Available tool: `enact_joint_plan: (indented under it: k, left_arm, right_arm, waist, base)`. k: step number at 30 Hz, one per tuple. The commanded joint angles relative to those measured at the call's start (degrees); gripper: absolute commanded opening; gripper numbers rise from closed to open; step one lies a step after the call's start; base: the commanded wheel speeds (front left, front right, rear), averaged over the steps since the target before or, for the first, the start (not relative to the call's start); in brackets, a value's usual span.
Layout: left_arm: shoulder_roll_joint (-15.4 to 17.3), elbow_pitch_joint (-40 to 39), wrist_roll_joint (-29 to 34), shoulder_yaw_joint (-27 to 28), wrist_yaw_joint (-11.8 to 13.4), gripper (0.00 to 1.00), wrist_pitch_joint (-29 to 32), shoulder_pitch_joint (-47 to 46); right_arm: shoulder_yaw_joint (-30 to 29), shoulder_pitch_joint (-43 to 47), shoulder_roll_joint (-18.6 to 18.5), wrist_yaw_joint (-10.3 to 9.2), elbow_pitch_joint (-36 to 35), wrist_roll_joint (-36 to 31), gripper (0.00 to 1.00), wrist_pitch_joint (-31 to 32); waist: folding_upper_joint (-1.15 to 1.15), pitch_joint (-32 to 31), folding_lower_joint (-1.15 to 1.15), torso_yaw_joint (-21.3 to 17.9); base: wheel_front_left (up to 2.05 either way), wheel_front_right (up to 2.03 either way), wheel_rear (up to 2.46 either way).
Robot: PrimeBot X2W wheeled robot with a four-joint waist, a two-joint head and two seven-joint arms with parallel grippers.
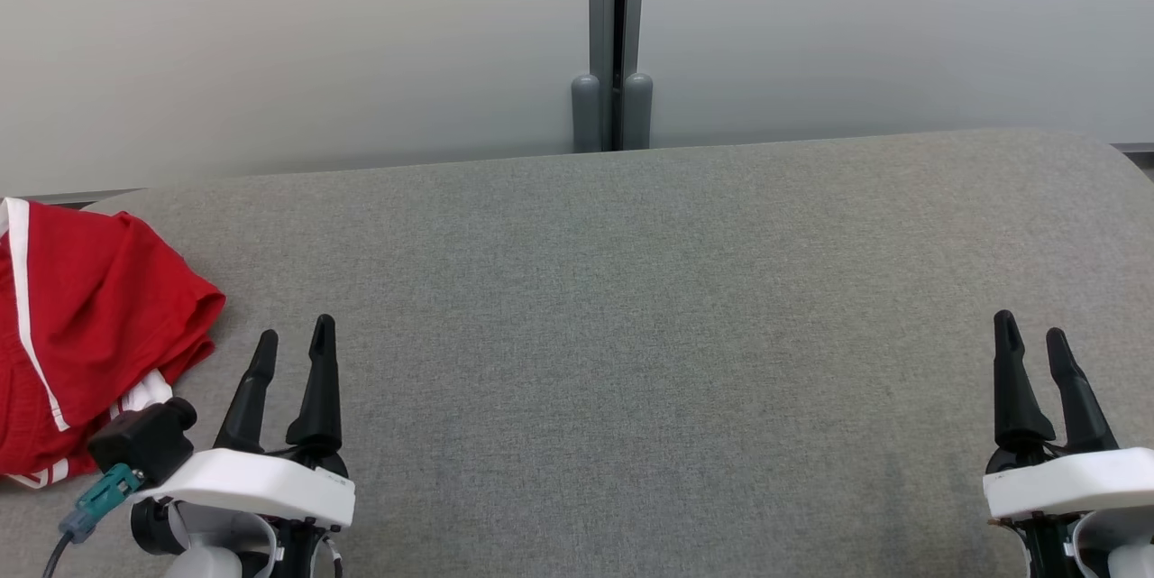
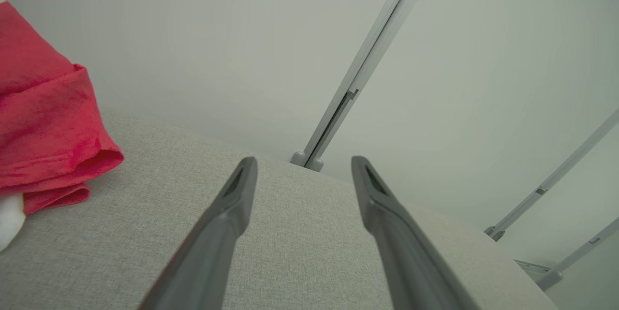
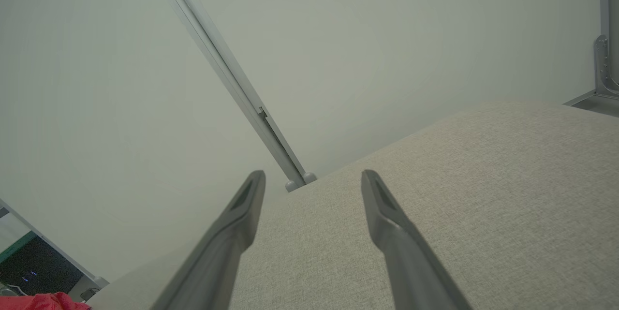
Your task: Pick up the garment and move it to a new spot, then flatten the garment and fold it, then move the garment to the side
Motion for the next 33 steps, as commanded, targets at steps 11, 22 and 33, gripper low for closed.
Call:
enact_joint_plan:
  k: [11,22,33]
  left_arm:
    - [1.10,0.90,7.99,-1.88,1.70,1.00,-2.06,-0.05]
    - [1.49,1.58,14.20,-3.43,2.96,1.00,-3.68,0.39]
    - [1.98,2.18,19.63,-4.73,4.06,1.00,-4.93,0.10]
  right_arm:
    - [0.66,-0.06,-0.76,0.04,1.34,-8.79,1.00,-2.27]
    - [0.90,0.08,-0.60,0.04,3.43,-14.88,1.00,-3.88]
    - [1.92,-0.25,-0.95,0.04,5.38,-19.57,1.00,-5.24]
  waist:
    - [0.00,-0.09,0.00,0.26]
    - [0.00,0.01,0.00,0.57]
    - [0.00,0.17,0.00,0.74]
  base:
    - [0.00,0.00,0.00]
    - [0.00,0.00,0.00]
    - [0.00,0.00,0.00]
